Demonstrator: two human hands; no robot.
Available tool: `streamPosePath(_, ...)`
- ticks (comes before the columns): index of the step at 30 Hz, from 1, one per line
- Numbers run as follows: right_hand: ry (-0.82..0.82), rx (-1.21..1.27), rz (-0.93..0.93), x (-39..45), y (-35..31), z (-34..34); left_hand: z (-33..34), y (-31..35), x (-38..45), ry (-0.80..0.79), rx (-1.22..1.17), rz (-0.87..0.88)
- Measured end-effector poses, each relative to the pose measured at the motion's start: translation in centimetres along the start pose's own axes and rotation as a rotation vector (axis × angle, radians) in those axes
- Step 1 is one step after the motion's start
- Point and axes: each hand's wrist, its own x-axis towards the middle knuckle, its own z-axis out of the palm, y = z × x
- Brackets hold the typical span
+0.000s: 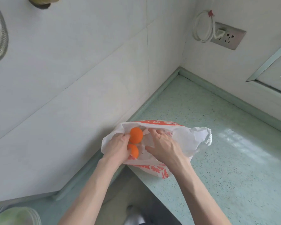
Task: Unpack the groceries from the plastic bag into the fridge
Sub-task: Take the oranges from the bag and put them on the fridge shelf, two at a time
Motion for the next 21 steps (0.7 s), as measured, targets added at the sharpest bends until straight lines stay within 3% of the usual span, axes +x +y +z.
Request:
streamPosePath(4,-0.051,-0.053,-0.017,3.3,-1.3,-0.4,0.9,0.4,0.3,-0.14,0.086,-0.005)
streamPosePath(9,-0.243,-0.19,0.047,6.2,-2.0,-0.5,2.0,0.5,0.6,-0.164,0.094,0.013)
streamPosePath(21,-0.151,-0.052,0.049,8.6,-3.1,1.7,3.4,1.1,0.9,-0.126,0.087,-0.008)
